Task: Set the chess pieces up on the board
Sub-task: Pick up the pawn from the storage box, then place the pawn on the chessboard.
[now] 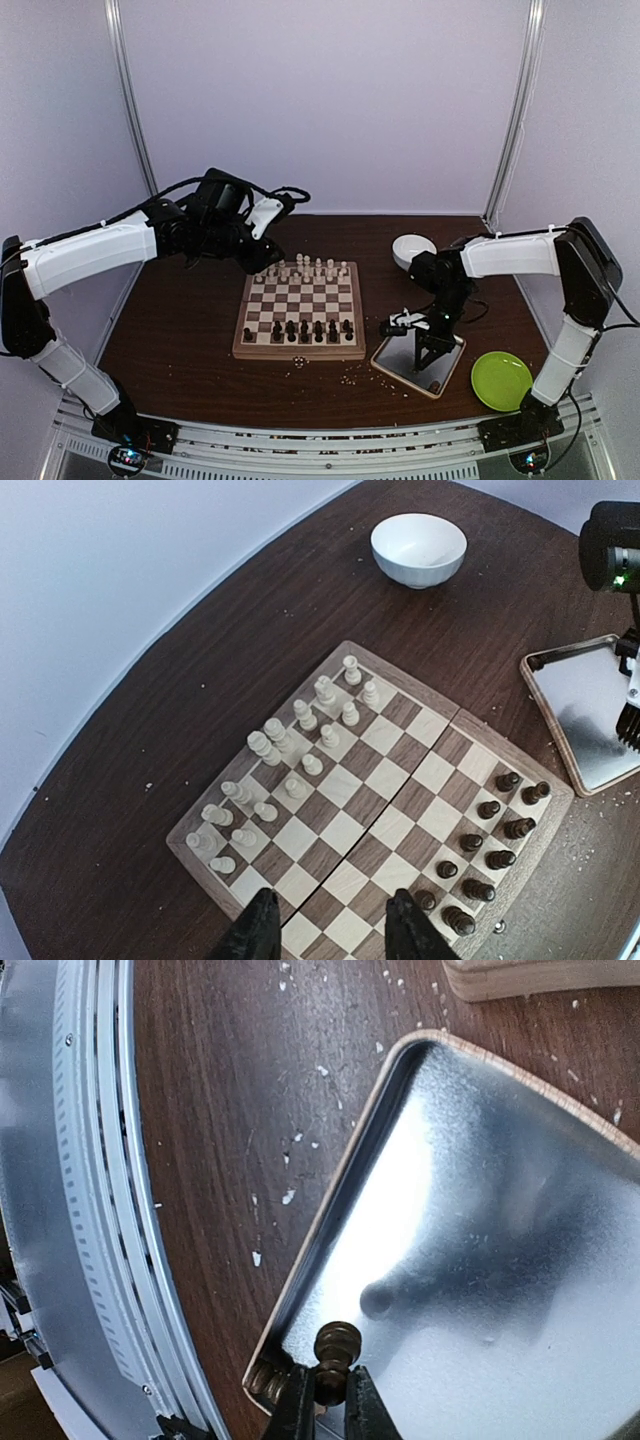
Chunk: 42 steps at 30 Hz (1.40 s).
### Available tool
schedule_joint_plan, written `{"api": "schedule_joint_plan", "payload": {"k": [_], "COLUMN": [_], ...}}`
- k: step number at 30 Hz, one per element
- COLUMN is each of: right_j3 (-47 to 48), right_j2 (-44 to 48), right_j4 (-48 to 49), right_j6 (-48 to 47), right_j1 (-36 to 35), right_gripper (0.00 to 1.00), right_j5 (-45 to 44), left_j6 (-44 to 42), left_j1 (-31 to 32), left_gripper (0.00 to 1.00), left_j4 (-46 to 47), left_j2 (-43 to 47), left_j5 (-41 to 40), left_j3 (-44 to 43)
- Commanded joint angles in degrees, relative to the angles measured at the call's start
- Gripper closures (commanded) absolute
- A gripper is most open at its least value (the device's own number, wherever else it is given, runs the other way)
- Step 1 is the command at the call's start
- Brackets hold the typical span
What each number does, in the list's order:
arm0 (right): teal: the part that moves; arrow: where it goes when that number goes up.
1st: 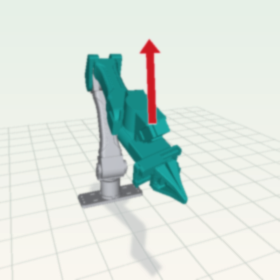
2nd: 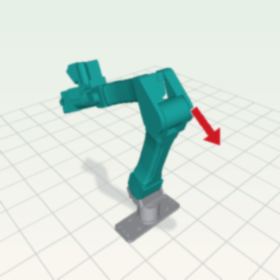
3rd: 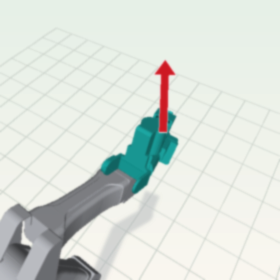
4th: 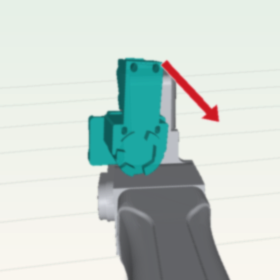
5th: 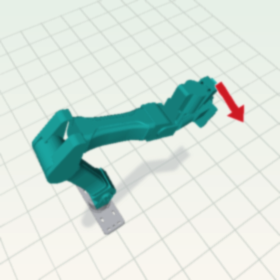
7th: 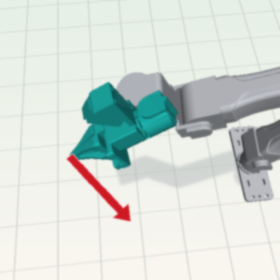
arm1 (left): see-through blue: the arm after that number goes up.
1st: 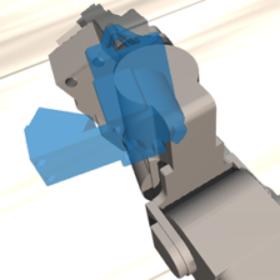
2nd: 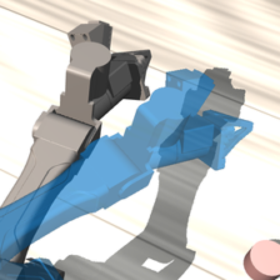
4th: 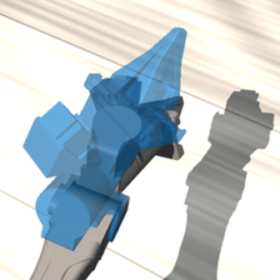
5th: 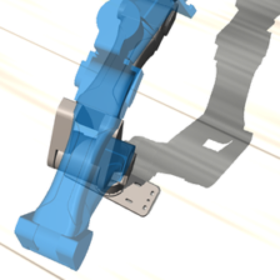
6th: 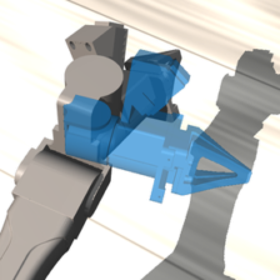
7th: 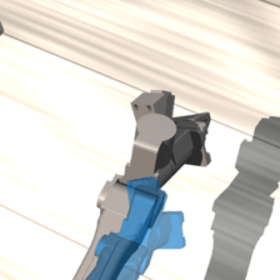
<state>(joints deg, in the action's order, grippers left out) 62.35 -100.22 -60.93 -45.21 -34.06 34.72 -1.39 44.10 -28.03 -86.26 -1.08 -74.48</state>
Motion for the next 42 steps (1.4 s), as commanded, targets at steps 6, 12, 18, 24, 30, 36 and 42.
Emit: {"api": "schedule_joint_plan", "payload": {"k": [6, 12, 18, 24, 30, 36, 42], "right_j3": [14.9, 31.35, 48.91, 59.7, 61.47, 61.59, 61.5], "right_j2": [3.45, -5.72, -18.53, -28.74, -32.46, -34.27, -34.53], "right_j4": [-2.26, -0.9, -1.78, -4.57, -4.51, -4.52, -5.1], "right_j6": [7.1, 12.6, 17.23, 18.65, 19.44, 19.55, 19.6], "right_j1": [-0.14, -3.31, -7.54, -9.27, -10.7, -11.59, -11.65], "right_gripper": [0.93, 0.92, 0.92, 0.92, 0.91, 0.87, 0.81], "right_j5": [-2.2, -7.67, -12.46, -14.99, -17.35, -19.23, -18.93], "left_j6": [-0.63, 0.36, 0.73, 0.47, 0.4, 0.25, 0.27], "left_j1": [-0.17, -2.07, -3.14, -3.14, -3.14, -3.14, -3.14], "left_gripper": [0.63, 0.63, 0.62, 0.62, 0.62, 0.62, 0.62], "left_j4": [-0.08, -0.5, -0.18, -0.05, -0.36, -0.38, -0.44], "left_j2": [0.72, 2.2, 3.51, 4.45, 4.53, 4.8, 4.1], "left_j5": [-4.52, -9.56, -10.95, -11.15, -11.13, -11.21, -10.85], "left_j3": [-2.23, -2.27, -1.75, -1.35, -1.55, -1.46, -1.55]}}
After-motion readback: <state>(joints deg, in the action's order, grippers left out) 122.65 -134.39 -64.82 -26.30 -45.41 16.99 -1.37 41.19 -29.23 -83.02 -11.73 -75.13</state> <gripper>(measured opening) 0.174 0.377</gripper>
